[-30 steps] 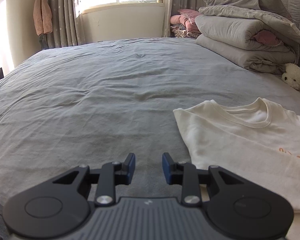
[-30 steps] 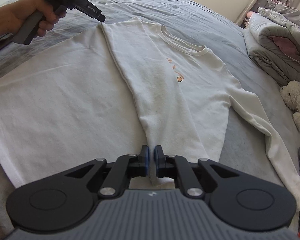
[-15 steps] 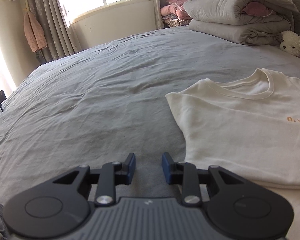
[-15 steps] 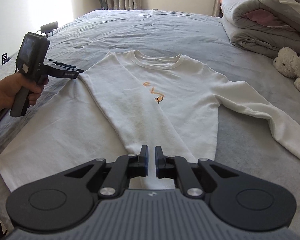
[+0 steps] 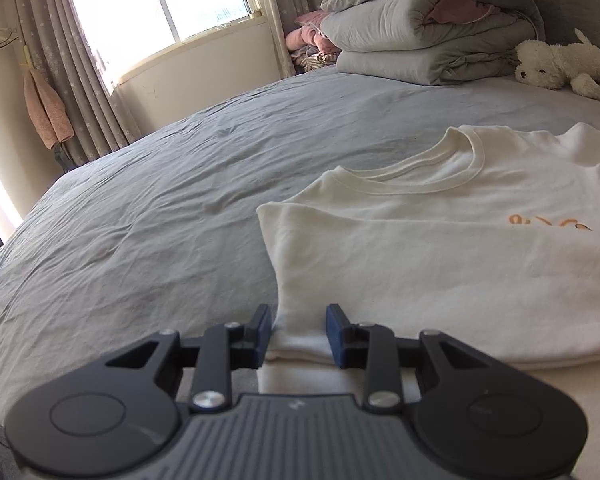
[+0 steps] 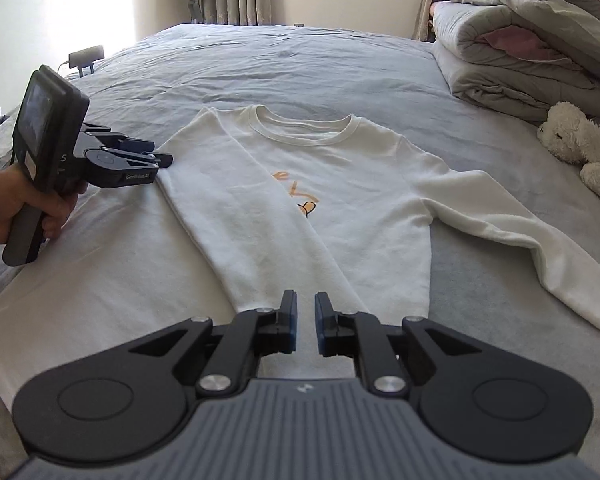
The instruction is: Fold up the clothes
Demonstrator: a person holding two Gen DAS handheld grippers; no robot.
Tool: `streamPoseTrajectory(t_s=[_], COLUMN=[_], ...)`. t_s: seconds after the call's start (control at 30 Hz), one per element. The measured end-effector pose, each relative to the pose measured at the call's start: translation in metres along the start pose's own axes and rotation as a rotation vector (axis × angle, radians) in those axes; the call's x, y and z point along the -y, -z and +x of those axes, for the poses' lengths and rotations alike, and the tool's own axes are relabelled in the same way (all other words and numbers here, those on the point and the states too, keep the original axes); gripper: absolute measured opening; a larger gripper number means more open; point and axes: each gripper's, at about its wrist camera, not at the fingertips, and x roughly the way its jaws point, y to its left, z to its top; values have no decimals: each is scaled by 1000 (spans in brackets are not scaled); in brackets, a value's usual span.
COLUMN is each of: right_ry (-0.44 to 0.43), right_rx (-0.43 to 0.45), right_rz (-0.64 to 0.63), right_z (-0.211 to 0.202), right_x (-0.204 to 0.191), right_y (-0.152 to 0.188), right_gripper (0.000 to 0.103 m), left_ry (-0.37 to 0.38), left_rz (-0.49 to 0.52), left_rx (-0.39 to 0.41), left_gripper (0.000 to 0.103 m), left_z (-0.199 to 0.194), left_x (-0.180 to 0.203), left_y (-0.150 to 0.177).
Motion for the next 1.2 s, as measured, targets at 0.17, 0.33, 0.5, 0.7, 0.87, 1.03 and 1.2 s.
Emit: streamPoseTrajectory(t_s=[0.17, 0.33, 0.5, 0.7, 0.87, 1.03, 1.2], right_ry=[29, 20, -5, -59, -104, -148, -161], right_rx=[-1, -28, -54, -12, 22, 56, 81], right_rz=[20, 11, 15, 73, 121, 169, 284], right_z=[21, 28, 27, 3, -17, -36, -34], right_x=[-14, -18, -15, 15, 40, 65, 80], right_y=[-11, -12, -11, -4, 2, 8, 4], right_gripper=[15, 23, 30, 34, 35, 40, 40], left_ry=[57, 152, 168, 169, 163, 145, 177], left_rz=[17, -10, -64, -108, -111, -132, -212], left_rx=[54, 31, -15, -37, -41, -30, -54], left_gripper=[32, 36, 38, 38, 39, 41, 41], left_z=[-24, -33, -20, -16, -22, -41, -56], left_x=[11, 33, 26, 13, 8, -13, -37], left_y=[-5, -3, 7, 7, 5, 9, 18])
